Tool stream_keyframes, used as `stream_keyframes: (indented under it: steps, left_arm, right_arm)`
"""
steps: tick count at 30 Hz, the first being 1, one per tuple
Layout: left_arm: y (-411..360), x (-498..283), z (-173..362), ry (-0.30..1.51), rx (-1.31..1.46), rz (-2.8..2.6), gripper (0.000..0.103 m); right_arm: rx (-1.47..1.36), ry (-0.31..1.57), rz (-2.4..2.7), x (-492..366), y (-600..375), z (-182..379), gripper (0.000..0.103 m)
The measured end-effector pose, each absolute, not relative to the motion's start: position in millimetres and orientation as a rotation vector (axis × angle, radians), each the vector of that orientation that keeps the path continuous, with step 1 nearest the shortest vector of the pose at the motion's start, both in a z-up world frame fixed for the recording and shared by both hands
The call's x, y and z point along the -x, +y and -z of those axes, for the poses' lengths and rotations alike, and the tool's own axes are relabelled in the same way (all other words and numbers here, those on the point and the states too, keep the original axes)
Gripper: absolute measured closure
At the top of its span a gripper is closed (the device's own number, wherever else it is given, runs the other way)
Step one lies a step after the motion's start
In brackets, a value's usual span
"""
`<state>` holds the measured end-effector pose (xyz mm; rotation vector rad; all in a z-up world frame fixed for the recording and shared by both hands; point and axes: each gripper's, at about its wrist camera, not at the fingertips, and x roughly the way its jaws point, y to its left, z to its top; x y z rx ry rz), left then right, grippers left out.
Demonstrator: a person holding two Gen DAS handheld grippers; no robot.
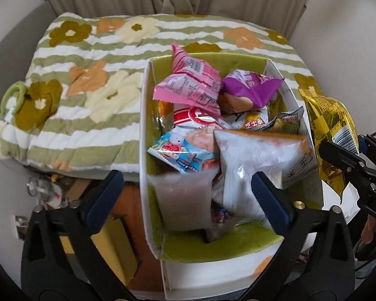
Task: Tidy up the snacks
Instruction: 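Drop the pastry pack into the box with the left gripper while the right drops the gold bag in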
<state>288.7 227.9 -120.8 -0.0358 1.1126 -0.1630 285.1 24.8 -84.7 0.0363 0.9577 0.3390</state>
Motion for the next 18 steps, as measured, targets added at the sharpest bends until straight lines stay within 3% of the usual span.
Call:
stream_keyframes:
  steps: [14,17,18]
  left_arm:
    - [251.9,-282.5,106.4,1.054,0.044,0.138,0.002]
    - [251.2,-282.5,107.2,1.057,0.027,0.123,0.002]
    - [251.5,-280.9,107.7,1.057,0.025,0.122,0.002]
  right_arm:
    - [0.034,0.984,-0.344,-313.3,53.1,73.7,0.053]
    - [0.047,0.979,-0.343,-321.1,59.1,74.8,0.036]
    - [0.044,0.973,-0.334,-320.7,59.3,74.2,0.021]
